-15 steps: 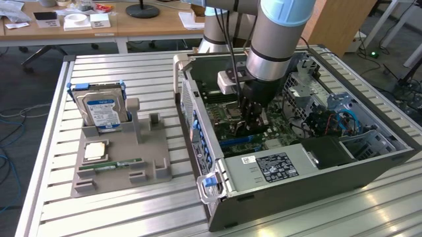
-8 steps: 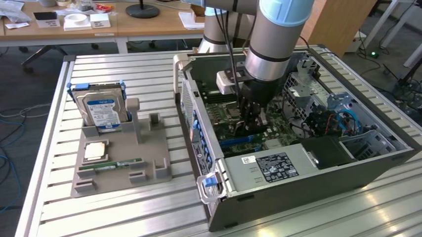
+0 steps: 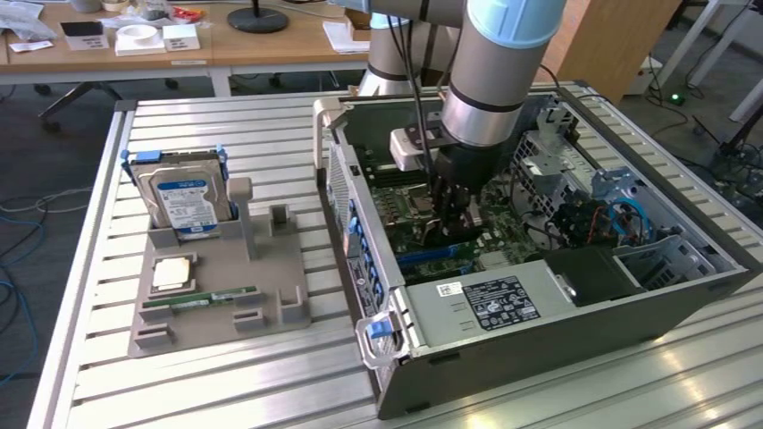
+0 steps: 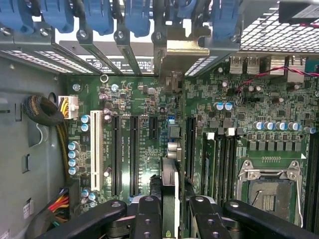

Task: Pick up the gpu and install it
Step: 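Insert the gpu into the slot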

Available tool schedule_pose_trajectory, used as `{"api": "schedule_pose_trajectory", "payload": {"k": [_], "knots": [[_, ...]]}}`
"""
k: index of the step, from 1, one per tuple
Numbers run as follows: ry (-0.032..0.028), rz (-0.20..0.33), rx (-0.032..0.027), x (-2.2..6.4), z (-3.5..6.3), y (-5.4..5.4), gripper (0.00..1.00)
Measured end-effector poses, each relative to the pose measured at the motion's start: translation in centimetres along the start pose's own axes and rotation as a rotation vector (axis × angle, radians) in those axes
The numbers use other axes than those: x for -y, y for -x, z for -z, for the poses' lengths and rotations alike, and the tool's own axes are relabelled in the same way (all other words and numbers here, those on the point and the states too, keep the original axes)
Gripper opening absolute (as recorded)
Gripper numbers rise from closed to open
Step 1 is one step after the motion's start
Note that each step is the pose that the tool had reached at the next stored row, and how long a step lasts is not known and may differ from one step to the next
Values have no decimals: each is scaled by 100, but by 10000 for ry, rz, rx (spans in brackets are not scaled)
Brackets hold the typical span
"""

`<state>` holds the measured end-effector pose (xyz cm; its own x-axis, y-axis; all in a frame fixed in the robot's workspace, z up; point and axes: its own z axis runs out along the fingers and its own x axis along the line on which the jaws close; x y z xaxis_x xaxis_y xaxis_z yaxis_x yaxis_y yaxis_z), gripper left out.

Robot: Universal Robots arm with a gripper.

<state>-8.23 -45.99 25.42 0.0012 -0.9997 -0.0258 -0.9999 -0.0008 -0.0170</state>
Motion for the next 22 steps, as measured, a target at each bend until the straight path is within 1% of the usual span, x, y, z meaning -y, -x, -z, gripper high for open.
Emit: {"api": "schedule_pose_trajectory", "payload": {"k": [17, 22], "knots": [[-1, 0, 1, -68, -5, 0, 27], [0, 1, 2, -74, -44, -1, 27]]}}
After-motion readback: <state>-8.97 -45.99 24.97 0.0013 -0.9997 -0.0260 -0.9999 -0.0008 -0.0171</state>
